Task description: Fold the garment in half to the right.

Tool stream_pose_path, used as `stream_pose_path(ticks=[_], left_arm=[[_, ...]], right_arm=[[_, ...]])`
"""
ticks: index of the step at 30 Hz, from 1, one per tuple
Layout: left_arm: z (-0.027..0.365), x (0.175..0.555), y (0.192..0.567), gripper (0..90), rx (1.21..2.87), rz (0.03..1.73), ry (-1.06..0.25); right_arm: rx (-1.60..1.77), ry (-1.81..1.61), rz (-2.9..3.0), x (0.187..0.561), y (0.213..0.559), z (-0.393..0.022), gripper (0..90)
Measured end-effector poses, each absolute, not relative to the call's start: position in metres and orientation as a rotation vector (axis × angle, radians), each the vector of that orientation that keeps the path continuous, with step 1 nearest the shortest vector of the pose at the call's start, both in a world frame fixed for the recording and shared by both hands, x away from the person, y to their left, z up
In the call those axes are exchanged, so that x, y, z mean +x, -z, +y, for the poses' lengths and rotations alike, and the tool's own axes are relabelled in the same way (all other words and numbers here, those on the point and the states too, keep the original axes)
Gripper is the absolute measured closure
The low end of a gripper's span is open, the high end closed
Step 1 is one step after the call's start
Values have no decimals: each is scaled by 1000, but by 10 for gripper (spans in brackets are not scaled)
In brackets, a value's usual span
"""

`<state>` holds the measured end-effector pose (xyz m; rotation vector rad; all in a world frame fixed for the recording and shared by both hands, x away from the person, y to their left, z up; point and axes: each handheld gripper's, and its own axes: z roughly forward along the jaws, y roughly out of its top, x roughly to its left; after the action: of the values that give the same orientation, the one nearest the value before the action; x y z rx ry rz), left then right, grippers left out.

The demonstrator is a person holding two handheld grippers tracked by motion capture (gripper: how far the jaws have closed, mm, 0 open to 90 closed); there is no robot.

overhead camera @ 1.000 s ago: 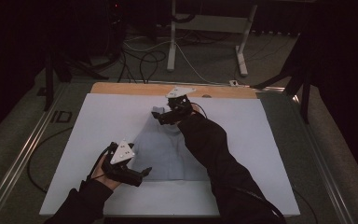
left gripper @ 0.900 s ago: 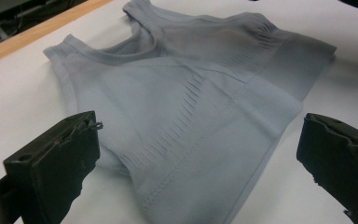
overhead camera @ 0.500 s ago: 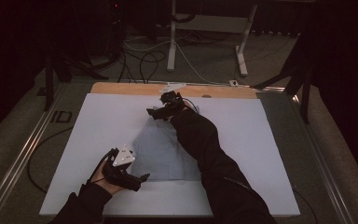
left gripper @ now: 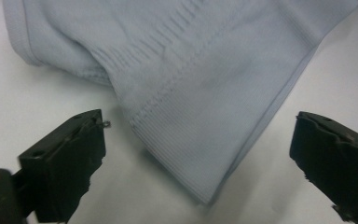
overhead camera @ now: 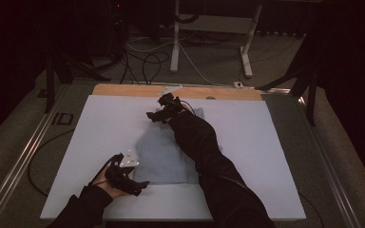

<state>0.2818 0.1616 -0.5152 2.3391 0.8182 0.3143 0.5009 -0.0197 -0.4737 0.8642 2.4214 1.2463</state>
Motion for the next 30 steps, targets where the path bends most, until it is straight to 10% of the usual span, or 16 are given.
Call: stream_pose_path(ticks=[30], left_arm=[[161,284,526,337,2394,831,-297]], right_arm=[[1021,-957,2509,548,500,1,201]])
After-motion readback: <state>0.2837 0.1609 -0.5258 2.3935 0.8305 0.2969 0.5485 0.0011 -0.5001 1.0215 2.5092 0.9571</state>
